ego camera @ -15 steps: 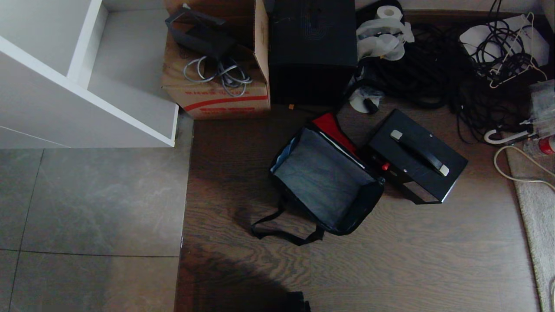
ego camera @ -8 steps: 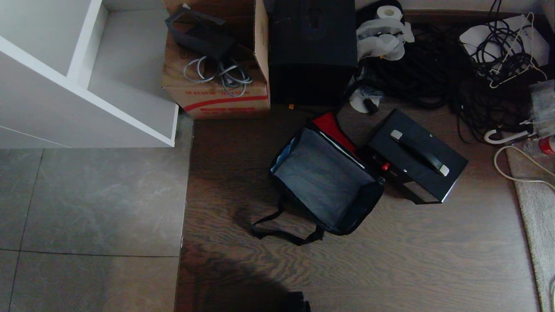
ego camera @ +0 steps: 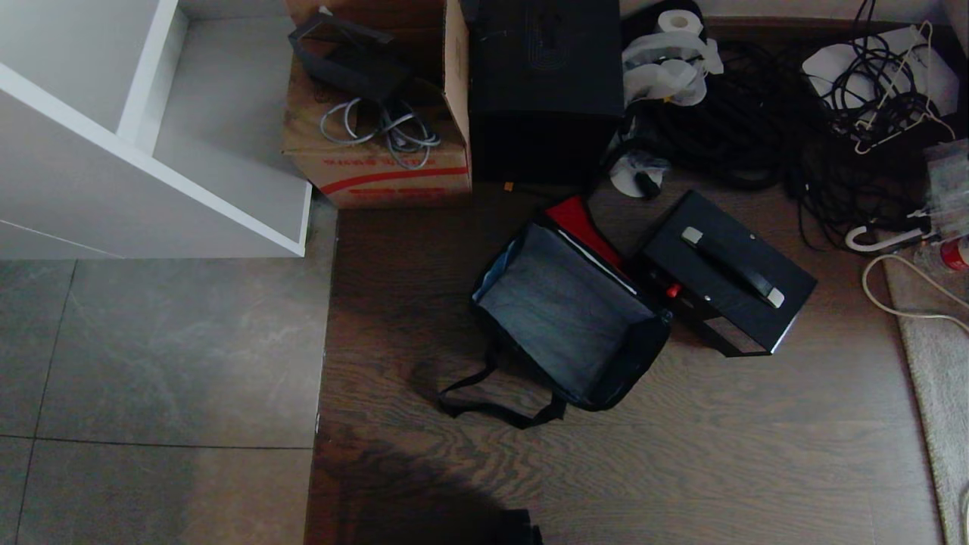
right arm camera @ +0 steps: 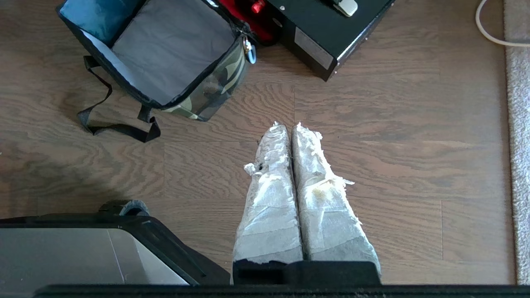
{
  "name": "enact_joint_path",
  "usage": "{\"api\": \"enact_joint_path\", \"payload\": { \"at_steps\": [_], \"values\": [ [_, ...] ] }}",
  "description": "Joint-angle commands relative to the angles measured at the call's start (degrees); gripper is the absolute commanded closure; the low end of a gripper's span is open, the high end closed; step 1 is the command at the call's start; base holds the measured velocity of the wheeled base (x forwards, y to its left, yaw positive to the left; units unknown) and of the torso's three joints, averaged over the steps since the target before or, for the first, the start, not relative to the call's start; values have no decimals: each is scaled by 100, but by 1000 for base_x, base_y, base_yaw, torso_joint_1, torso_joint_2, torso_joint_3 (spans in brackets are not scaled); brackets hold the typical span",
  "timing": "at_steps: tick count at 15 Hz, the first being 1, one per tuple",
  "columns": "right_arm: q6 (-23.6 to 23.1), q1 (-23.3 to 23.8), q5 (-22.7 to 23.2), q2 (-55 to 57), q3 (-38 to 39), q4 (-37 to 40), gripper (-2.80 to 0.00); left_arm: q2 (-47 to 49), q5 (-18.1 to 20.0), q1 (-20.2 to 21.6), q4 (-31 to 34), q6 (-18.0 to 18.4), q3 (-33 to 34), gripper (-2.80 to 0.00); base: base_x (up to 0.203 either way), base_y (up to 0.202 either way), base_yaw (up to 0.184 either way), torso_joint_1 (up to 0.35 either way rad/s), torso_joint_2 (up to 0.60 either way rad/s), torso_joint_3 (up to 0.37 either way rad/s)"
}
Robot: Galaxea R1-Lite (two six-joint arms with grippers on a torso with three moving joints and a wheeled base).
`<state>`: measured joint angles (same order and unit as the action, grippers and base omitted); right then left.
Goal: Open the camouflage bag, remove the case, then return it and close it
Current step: Grip the handle again
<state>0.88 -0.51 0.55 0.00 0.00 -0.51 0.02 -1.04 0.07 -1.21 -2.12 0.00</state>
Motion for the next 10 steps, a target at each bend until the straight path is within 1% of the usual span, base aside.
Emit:
{"api": "enact_joint_path", "payload": {
  "at_steps": [1,10],
  "values": [
    [0,-2,0,9,0,-2,0,-2,-2,1,-2,-8,62,0,0,0,0,0,0,0],
    [0,-2,-2,9,0,-2,0,-2,-2,1,-2,-8,62,0,0,0,0,0,0,0]
  ]
}}
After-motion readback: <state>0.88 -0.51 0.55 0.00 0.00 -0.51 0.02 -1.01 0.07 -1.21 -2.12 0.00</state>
